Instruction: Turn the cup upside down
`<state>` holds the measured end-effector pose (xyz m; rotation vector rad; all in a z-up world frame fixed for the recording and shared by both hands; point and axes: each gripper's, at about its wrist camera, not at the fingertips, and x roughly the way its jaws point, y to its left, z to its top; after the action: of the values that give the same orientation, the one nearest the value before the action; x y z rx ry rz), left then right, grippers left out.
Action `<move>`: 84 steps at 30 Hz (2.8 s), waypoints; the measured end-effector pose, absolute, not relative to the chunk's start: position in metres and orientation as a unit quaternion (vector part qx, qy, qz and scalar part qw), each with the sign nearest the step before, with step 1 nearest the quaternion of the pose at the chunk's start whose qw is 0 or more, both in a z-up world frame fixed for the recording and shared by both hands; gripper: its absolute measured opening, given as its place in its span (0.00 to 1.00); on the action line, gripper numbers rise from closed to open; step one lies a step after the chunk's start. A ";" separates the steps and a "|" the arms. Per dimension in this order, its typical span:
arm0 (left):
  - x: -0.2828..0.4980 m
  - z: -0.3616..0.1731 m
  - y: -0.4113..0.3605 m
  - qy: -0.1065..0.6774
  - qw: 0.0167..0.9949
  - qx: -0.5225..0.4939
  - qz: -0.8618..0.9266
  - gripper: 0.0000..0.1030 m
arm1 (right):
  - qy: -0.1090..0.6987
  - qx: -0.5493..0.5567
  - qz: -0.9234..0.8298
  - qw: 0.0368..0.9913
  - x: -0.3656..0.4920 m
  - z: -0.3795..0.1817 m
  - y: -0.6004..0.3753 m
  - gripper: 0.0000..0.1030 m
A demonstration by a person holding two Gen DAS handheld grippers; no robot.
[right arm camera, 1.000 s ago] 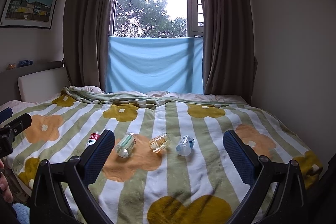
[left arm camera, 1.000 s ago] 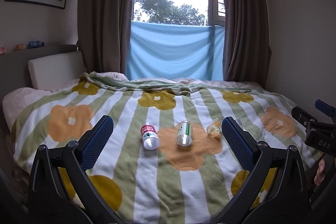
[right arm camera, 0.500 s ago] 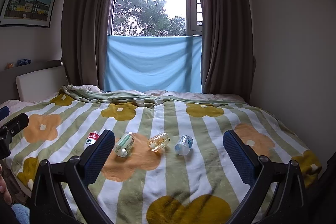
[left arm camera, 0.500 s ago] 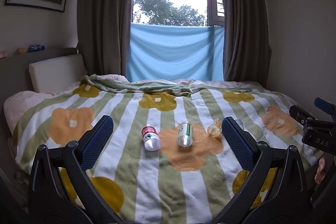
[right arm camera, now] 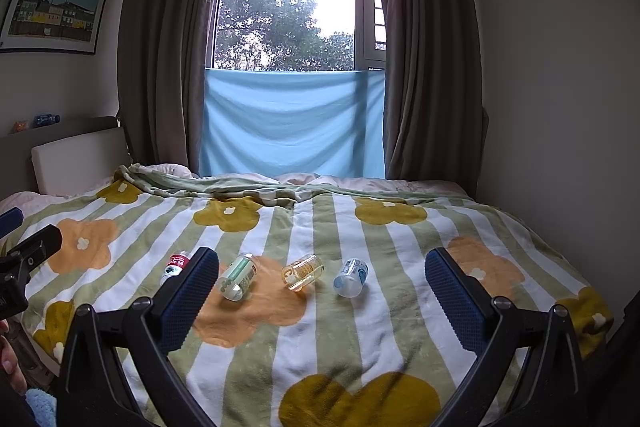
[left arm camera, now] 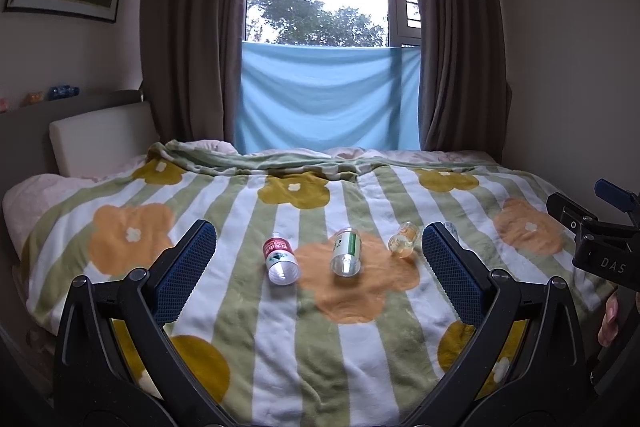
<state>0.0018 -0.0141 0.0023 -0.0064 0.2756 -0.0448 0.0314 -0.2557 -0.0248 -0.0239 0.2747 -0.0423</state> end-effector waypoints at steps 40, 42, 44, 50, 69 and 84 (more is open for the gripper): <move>0.040 -0.013 -0.023 0.173 0.984 -0.002 -0.030 1.00 | 0.161 -0.008 -0.030 0.987 0.058 -0.035 -0.265 1.00; 0.049 -0.017 -0.020 0.179 0.983 -0.002 -0.028 1.00 | 0.173 -0.008 -0.034 0.984 0.069 -0.039 -0.267 1.00; 0.059 -0.023 -0.016 0.188 0.982 -0.002 -0.025 1.00 | 0.186 -0.008 -0.039 0.982 0.082 -0.044 -0.269 1.00; 0.091 -0.052 -0.007 0.222 0.975 -0.008 -0.020 1.00 | 0.235 -0.010 -0.046 0.971 0.134 -0.061 -0.274 1.00; 0.156 -0.136 0.026 0.308 0.951 -0.036 0.001 1.00 | 0.503 0.111 0.042 0.856 0.409 -0.160 -0.296 1.00; 0.155 -0.137 0.040 0.308 0.950 -0.053 0.005 1.00 | 0.622 0.181 -0.001 0.762 0.481 -0.233 -0.280 0.73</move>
<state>0.1547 0.0404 -0.1367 -0.1072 0.6257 0.0106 0.4809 -0.2804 -0.2329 0.3944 1.3522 -0.0030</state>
